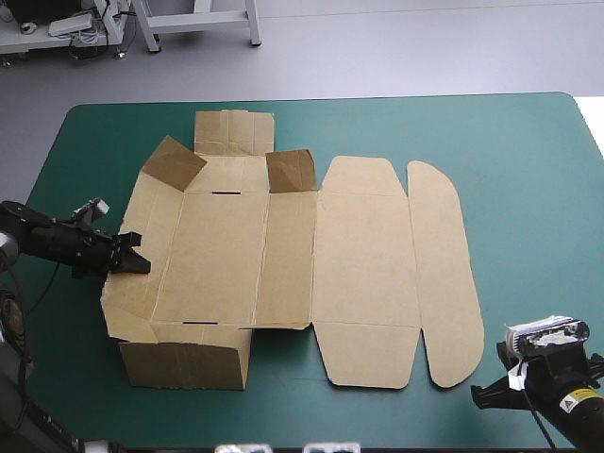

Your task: Fold the box

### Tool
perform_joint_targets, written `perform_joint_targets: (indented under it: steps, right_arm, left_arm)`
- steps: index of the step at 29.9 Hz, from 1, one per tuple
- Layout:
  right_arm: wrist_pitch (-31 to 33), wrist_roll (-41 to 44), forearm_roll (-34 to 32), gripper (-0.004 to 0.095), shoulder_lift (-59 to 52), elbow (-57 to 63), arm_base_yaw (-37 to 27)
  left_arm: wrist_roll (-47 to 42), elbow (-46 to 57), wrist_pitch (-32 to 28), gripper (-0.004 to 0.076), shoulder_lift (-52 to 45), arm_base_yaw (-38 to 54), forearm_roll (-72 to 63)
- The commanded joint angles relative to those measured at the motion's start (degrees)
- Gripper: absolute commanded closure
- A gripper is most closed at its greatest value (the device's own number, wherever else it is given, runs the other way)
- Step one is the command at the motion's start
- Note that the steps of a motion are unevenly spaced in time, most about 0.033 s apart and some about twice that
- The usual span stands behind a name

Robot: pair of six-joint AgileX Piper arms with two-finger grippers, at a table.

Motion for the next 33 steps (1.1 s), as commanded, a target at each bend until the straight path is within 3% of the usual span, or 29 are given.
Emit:
perform_joint_targets:
  steps: [1, 15, 23, 33]
  right_arm:
    - [-3.0, -0.2, 1.0, 0.0926, 0.4, -1.4, 0.1]
    - [-3.1, -0.2, 1.0, 0.0926, 0.4, -1.4, 0.1]
    - [-3.3, -0.4, 0.9, 0.0926, 0.4, -1.4, 0.1]
    - [-3.7, -0.4, 0.9, 0.0926, 0.4, -1.4, 0.1]
  left_arm:
    - [0.5, 0.1, 5.2, 0.0733, -0.9, -0.2, 2.8]
    - [1.1, -5.5, 5.2, 0.0733, -1.1, -2.4, 4.4]
    - [9.1, -16.2, 4.7, 0.0733, -1.1, -15.0, 6.5]
    - [10.2, -38.6, -0.9, 0.0733, -1.1, -32.9, 24.3]
